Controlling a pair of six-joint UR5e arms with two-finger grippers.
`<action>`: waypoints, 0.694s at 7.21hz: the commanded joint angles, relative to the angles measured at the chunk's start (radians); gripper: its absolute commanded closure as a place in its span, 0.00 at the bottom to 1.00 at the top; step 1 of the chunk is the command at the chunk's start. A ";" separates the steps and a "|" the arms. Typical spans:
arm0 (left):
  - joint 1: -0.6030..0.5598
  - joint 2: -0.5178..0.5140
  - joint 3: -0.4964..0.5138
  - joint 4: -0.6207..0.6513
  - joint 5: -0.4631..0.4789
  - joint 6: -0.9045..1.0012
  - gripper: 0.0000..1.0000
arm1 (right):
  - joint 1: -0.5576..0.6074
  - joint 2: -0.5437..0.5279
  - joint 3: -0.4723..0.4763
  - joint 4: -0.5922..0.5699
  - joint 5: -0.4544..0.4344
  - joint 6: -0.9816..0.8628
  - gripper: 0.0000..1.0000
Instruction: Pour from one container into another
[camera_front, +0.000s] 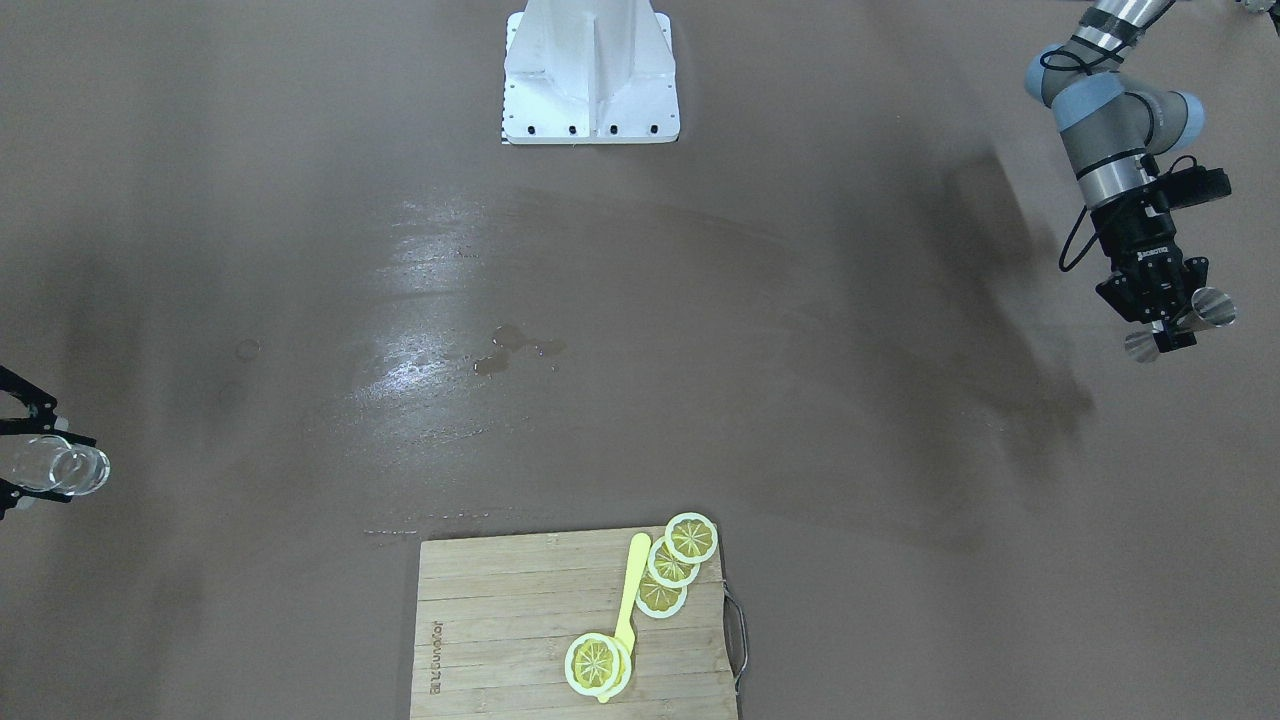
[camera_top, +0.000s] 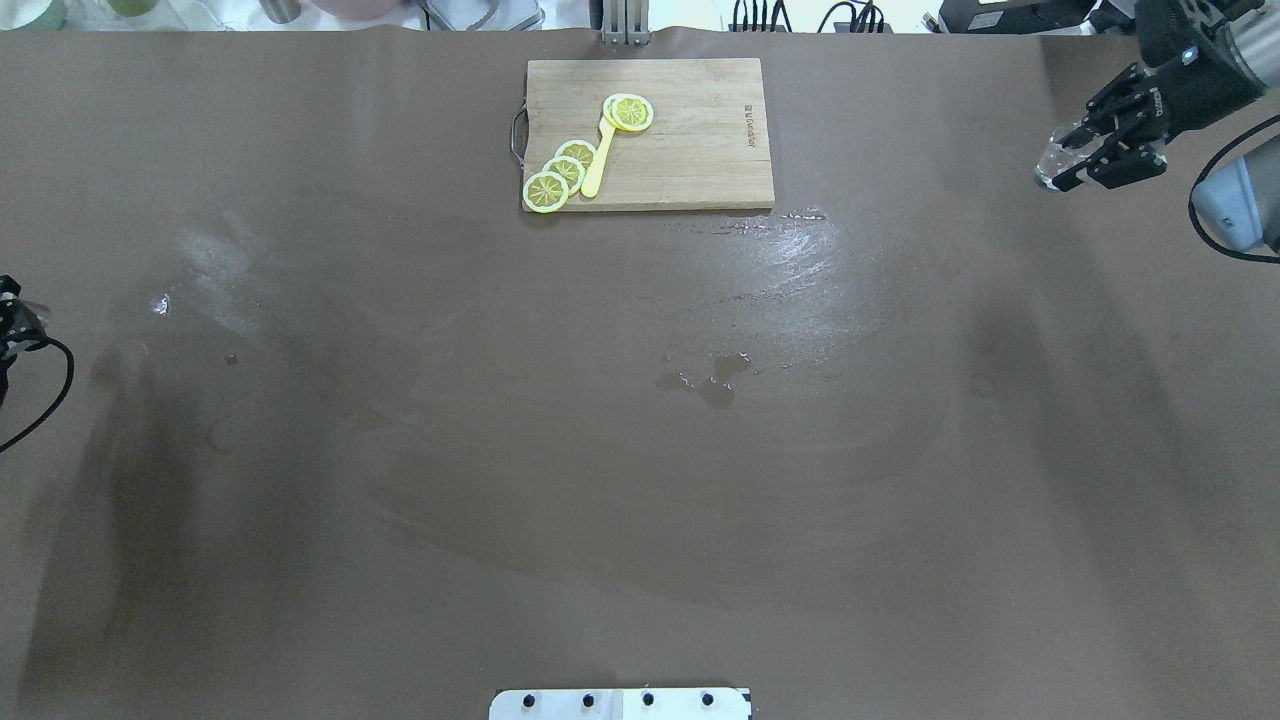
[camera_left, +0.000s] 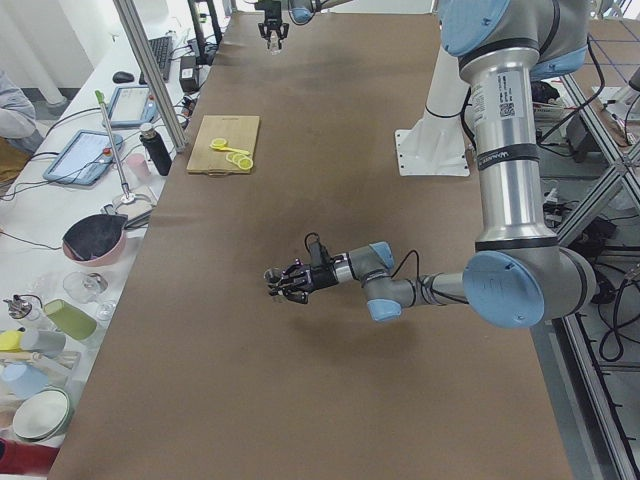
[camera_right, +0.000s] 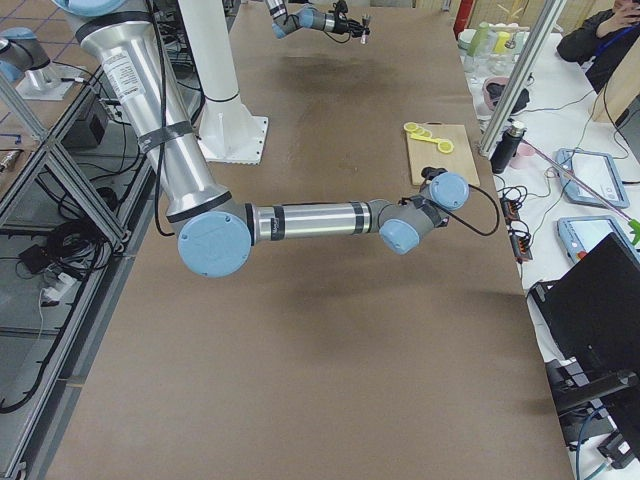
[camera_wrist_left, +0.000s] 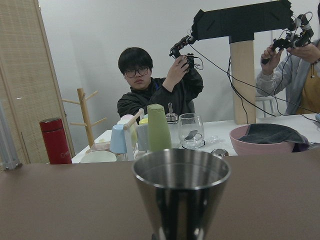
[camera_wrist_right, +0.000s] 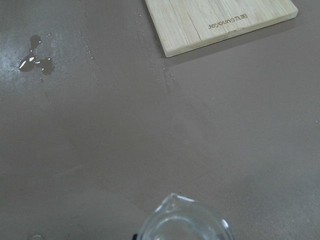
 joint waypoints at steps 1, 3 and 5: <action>0.018 0.004 0.023 0.053 0.002 -0.072 1.00 | -0.049 -0.013 0.000 0.128 -0.039 0.099 1.00; 0.022 0.004 -0.017 0.070 0.007 -0.122 1.00 | -0.070 -0.048 -0.015 0.295 -0.065 0.186 1.00; 0.025 0.003 0.015 0.127 0.010 -0.138 1.00 | -0.102 -0.094 -0.017 0.436 -0.132 0.220 1.00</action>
